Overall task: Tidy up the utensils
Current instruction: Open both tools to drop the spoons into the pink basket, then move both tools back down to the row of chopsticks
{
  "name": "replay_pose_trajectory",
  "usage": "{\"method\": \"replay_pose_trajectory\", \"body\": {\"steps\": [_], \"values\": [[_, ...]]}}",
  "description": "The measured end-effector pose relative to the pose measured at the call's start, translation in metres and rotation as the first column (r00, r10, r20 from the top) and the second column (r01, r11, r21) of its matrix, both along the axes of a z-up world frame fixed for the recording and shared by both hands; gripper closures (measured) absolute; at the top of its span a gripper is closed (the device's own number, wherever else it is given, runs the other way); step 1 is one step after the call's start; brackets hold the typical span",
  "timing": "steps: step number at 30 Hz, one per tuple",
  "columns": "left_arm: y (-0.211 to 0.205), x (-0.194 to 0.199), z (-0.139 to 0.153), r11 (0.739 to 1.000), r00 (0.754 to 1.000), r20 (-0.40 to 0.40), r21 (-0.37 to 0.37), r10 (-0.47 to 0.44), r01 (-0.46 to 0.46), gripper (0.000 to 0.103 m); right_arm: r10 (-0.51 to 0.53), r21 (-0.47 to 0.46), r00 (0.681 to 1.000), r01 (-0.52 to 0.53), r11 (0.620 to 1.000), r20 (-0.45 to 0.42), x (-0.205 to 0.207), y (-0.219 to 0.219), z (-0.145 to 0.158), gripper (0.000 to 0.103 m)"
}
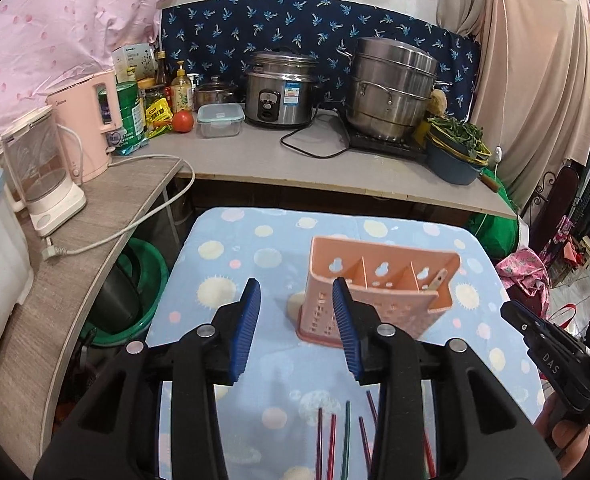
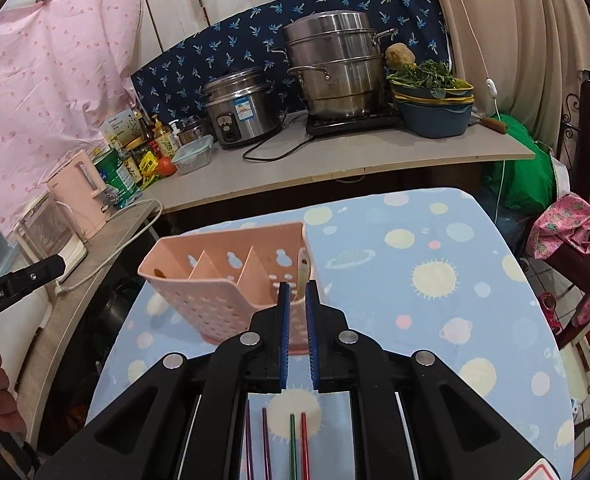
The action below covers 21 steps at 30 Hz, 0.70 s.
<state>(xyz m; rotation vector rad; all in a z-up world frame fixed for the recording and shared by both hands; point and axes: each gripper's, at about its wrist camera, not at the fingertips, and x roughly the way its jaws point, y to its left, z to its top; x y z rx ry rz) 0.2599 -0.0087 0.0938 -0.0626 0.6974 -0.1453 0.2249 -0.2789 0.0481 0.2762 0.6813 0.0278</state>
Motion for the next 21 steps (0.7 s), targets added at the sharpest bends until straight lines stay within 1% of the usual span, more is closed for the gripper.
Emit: {"method": "replay_pose_trajectory", "body": {"steps": [3,7,15,21], "values": [[0.003,-0.019,-0.008,1.0,1.0,-0.009,0.006,0.003,-0.003,0.067,0.007,0.007,1.0,-0.006,1.0,-0.022,-0.021,0.002,-0.006,0.093],[0.007,-0.043,-0.025,1.0,0.999,-0.047,0.001,-0.001,0.001,0.067,0.01,0.008,0.998,-0.01,1.0,-0.061,-0.051,0.005,-0.02,0.093],[0.008,-0.084,-0.062,1.0,0.992,-0.124,0.012,-0.016,0.017,0.067,0.011,-0.001,0.987,-0.012,1.0,-0.162,-0.106,0.009,-0.058,0.093],[0.007,-0.108,-0.093,0.999,0.981,-0.19,0.021,-0.024,0.028,0.067,0.023,0.018,0.972,-0.019,1.0,-0.232,-0.135,0.012,-0.085,0.093]]}}
